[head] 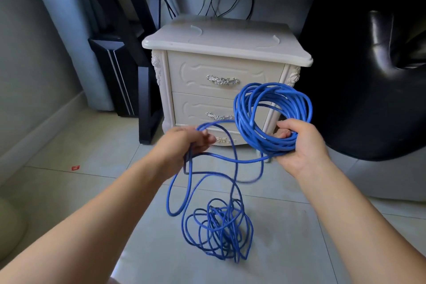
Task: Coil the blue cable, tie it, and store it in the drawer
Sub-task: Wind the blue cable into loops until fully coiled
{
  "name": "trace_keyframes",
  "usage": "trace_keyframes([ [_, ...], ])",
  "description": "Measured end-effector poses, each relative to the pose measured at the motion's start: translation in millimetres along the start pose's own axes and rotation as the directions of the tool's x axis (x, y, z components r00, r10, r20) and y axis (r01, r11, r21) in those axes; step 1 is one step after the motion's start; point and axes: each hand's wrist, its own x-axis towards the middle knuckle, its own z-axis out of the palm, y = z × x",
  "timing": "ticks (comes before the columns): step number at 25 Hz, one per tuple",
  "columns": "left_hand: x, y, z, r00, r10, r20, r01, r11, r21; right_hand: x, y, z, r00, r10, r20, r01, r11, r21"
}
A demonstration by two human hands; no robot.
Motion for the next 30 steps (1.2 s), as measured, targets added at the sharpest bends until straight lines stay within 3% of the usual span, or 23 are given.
trace_keyframes([
  [3, 3.6, 5.7, -4.2, 0.991, -0.122, 0.054, 0.134, 0.929, -0.346, 8.7, 4.1, -6.2, 0.993, -0.116, 0.023, 0.118, 0.961, -0.251],
  [6, 0.1, 12.5, -4.3, 0.981, -0.055, 0.188, 0.138, 0.875, -0.463, 7.0, 15.9, -8.3, 0.97, -0.218, 0.107, 0.241, 0.795, -0.557],
  [11, 4.6, 9.3, -10.4, 0.971, 0.026, 0.239, -0.009, 0.997, -0.075, 3.2, 26.2, -2.9, 0.961, -0.221, 0.169, 0.261, 0.503, -0.824],
  [14, -3.1, 2.9, -1.9, 0.95, 0.116, 0.29, -0.177, 0.965, 0.193, 1.5, 35.6, 4.9, 0.957, -0.182, 0.225, 0.28, 0.378, -0.883],
  [18, -12.2, 2.4, 5.1, 0.924, 0.183, 0.337, -0.304, 0.884, 0.354, -2.5, 52.9, 13.6, 0.951, 0.021, 0.309, 0.271, 0.428, -0.862],
  [21, -12.1, 4.3, -1.4, 0.913, 0.085, 0.399, -0.314, 0.772, 0.553, -7.2, 58.9, 15.8, 0.91, 0.15, 0.386, 0.283, 0.456, -0.844],
  [23, -9.9, 4.2, -6.7, 0.913, -0.022, 0.406, -0.304, 0.628, 0.717, -9.9, 61.4, 14.1, 0.892, 0.201, 0.404, 0.278, 0.46, -0.843],
  [26, -5.3, 4.0, -3.9, 0.94, 0.064, 0.335, -0.336, 0.333, 0.881, -12.3, 63.9, 11.5, 0.872, 0.223, 0.436, 0.27, 0.524, -0.808],
  [30, -4.6, 9.7, 1.8, 0.952, 0.185, 0.242, -0.29, 0.302, 0.908, -10.6, 66.5, 10.8, 0.852, 0.175, 0.493, 0.288, 0.63, -0.721],
])
